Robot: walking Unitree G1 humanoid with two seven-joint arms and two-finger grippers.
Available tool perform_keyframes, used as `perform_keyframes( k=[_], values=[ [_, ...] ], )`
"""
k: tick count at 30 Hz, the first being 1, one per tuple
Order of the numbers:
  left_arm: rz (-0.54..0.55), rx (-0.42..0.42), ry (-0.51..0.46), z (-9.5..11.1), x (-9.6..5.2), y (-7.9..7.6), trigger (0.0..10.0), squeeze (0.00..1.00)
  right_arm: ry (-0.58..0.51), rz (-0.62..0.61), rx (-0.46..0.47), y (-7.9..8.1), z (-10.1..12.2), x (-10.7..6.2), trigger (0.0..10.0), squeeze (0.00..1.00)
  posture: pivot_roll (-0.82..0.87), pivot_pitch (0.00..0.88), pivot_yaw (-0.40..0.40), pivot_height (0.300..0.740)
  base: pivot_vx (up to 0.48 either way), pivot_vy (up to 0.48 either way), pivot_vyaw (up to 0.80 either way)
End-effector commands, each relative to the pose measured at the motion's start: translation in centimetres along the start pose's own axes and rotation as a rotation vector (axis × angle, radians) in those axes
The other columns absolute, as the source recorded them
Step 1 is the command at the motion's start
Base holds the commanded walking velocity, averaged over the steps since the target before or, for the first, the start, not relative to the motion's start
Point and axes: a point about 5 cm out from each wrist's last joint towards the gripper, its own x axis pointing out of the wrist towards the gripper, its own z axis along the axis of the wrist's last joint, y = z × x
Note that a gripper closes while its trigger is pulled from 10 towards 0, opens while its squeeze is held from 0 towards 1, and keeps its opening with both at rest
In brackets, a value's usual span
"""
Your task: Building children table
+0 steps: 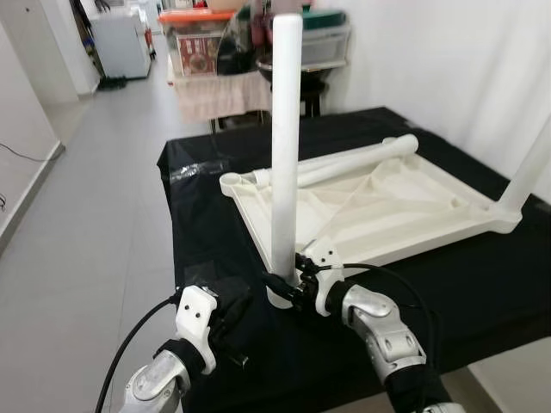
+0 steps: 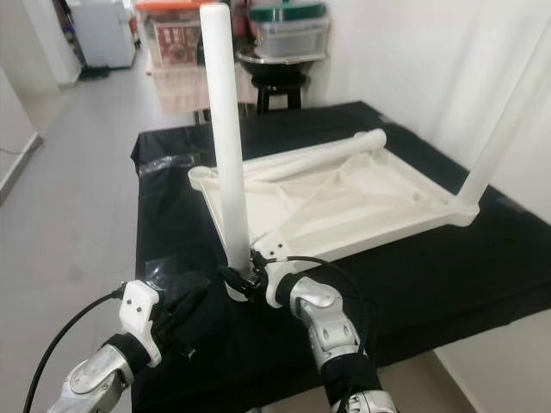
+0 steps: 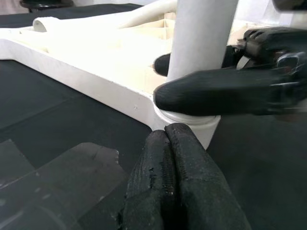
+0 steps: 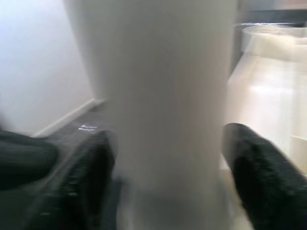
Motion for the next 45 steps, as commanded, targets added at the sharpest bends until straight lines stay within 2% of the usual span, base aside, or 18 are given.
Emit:
perform_keyframes(
  k=[1, 4, 5, 8, 12, 13, 14, 15, 20, 27, 28, 32, 33, 34, 36, 39, 44, 45],
  values=[
    [0.005, 0.001, 0.031, -0.4, -0.3, 0.2, 10.0, 0.00, -0.046, 0.159, -0.056, -0.5, 2.6, 0.1, 10.0, 0.09, -0.01, 0.000, -0.001, 0.740, 0.000, 0.000, 0.00],
    [0.005, 0.001, 0.032, -0.4, -0.3, 0.2, 10.0, 0.00, -0.045, 0.184, -0.067, -0.7, 2.9, 0.1, 10.0, 0.09, -0.01, 0.000, -0.001, 0.740, 0.000, 0.000, 0.00],
    [0.007, 0.003, 0.031, -0.4, -0.2, 0.2, 10.0, 0.00, -0.026, 0.239, -0.079, -1.2, 3.4, 0.2, 10.0, 0.00, 0.00, 0.000, -0.011, 0.740, 0.000, 0.000, 0.00],
    [0.016, 0.012, 0.030, -0.5, -0.2, 0.1, 10.0, 0.00, 0.016, 0.337, -0.098, -2.7, 5.1, 0.6, 10.0, 0.00, 0.03, 0.000, -0.036, 0.740, 0.000, 0.000, 0.00],
    [0.019, 0.012, 0.029, -0.5, -0.2, 0.1, 10.0, 0.00, 0.017, 0.347, -0.093, -2.9, 5.6, 0.8, 10.0, 0.00, 0.03, 0.000, -0.043, 0.740, 0.000, 0.000, 0.00],
    [0.021, 0.013, 0.028, -0.5, -0.3, 0.0, 10.0, 0.00, 0.020, 0.357, -0.081, -3.2, 6.1, 0.9, 3.9, 0.00, 0.04, 0.000, -0.047, 0.740, 0.000, 0.000, 0.00],
    [0.023, 0.013, 0.028, -0.5, -0.3, 0.0, 10.0, 0.00, 0.022, 0.370, -0.066, -3.4, 6.5, 1.0, 1.0, 0.00, 0.04, 0.000, -0.053, 0.740, 0.000, 0.000, 0.00],
    [0.025, 0.013, 0.027, -0.5, -0.3, -0.1, 10.0, 0.00, 0.027, 0.384, -0.052, -3.5, 6.6, 0.9, 0.0, 0.00, 0.04, 0.000, -0.056, 0.740, 0.000, 0.000, 0.00],
    [0.025, 0.014, 0.026, -0.5, -0.3, -0.2, 10.0, 0.00, 0.033, 0.388, -0.029, -3.8, 6.3, 0.6, 0.0, 0.00, 0.04, 0.000, -0.058, 0.740, 0.000, 0.000, 0.00],
    [0.023, 0.013, 0.022, -0.4, -0.3, -0.4, 10.0, 0.00, 0.011, 0.324, -0.007, -3.9, 3.8, -0.7, 0.0, 0.00, 0.00, 0.000, -0.062, 0.740, 0.000, 0.000, 0.00],
    [0.024, 0.010, 0.019, -0.4, -0.3, -0.4, 10.0, 0.00, 0.022, 0.190, -0.004, -2.6, 1.5, -0.4, 0.0, 0.00, -0.01, 0.000, -0.063, 0.740, 0.000, 0.000, 0.00],
    [0.026, 0.012, 0.016, -0.3, -0.4, -0.3, 10.0, 0.00, 0.043, 0.009, -0.005, -0.4, -0.6, 0.4, 0.0, 0.00, -0.03, 0.000, -0.053, 0.740, 0.000, 0.000, 0.00],
    [0.028, 0.011, 0.014, -0.2, -0.5, -0.2, 10.0, 0.00, -0.016, -0.244, 0.108, 0.6, -1.6, 1.2, 0.0, 0.00, -0.06, 0.000, -0.029, 0.740, 0.000, 0.000, 0.00],
    [0.030, 0.008, 0.012, -0.2, -0.5, 0.0, 10.0, 0.00, 0.005, -0.305, 0.043, 1.7, -1.8, 1.5, 0.0, 0.00, -0.08, 0.000, -0.010, 0.740, 0.000, 0.000, 0.00],
    [0.030, 0.006, 0.010, -0.1, -0.5, 0.1, 10.0, 0.00, 0.018, -0.327, -0.016, 2.4, -1.8, 1.6, 0.0, 0.00, -0.08, 0.000, -0.010, 0.740, 0.000, 0.000, 0.00],
    [0.016, -0.006, 0.010, -0.2, -0.1, -0.1, 10.0, 0.00, 0.038, -0.342, 0.028, -0.2, -1.5, 1.7, 0.0, 0.00, -0.08, 0.000, -0.019, 0.740, 0.000, 0.000, 0.00],
    [0.001, 0.003, 0.014, -0.2, -0.1, -0.2, 10.0, 0.00, 0.078, -0.292, 0.016, 0.9, -1.8, 2.5, 0.0, 0.00, -0.07, 0.000, -0.015, 0.740, 0.000, 0.000, 0.00],
    [0.014, -0.001, 0.009, -0.2, -0.1, -0.2, 10.0, 0.00, 0.082, -0.308, 0.013, 1.0, -1.6, 2.3, 4.0, 0.00, -0.07, 0.000, -0.014, 0.740, 0.000, 0.000, 0.00]
  ],
)
